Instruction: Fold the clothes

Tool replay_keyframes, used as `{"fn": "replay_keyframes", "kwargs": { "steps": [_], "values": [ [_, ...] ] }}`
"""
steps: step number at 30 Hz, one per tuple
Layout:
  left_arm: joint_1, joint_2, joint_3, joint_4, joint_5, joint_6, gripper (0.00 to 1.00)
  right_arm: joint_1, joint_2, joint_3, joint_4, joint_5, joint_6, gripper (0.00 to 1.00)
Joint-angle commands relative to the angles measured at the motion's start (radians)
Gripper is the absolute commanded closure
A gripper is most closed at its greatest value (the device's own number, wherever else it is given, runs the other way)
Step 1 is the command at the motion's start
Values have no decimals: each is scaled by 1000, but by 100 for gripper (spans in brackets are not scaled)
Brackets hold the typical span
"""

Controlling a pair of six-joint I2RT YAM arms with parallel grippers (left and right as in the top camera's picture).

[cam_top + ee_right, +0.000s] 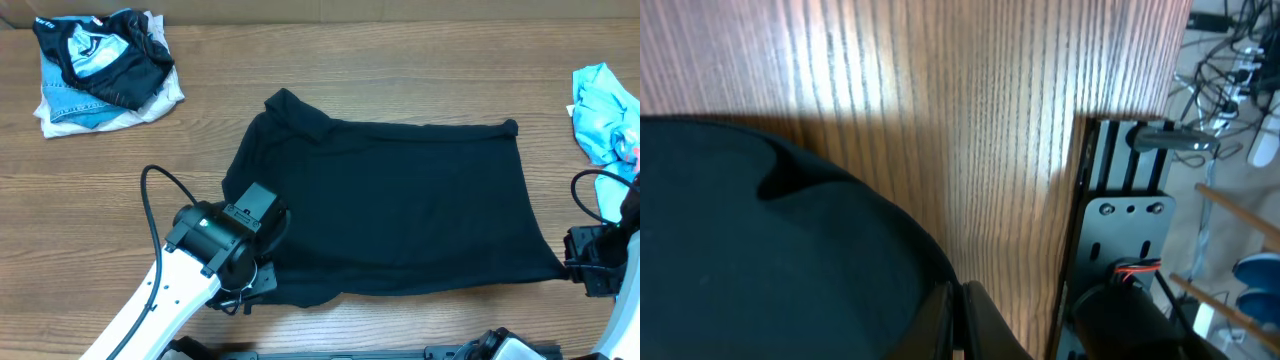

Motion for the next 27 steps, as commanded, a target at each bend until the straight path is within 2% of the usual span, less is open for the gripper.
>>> {"fn": "replay_keyframes", "kwargs": {
  "steps": [1, 12, 16, 20, 27],
  "values": [
    [-6, -2, -22, 2, -37, -56, 94, -6, -16, -10, 17, 0, 37, 92],
    [34, 8, -24, 90, -78, -74, 92, -6, -15, -10, 103, 5, 56, 91],
    [36, 33, -25, 87, -65, -74, 94, -6, -15, -10, 99, 18, 70, 92],
    [35, 47, -26, 47, -60, -75, 96, -6, -15, -10, 62, 80, 187, 92],
    [35, 47, -85, 61, -68, -123, 94, -6, -15, -11, 46, 110, 196, 91]
  ]
}}
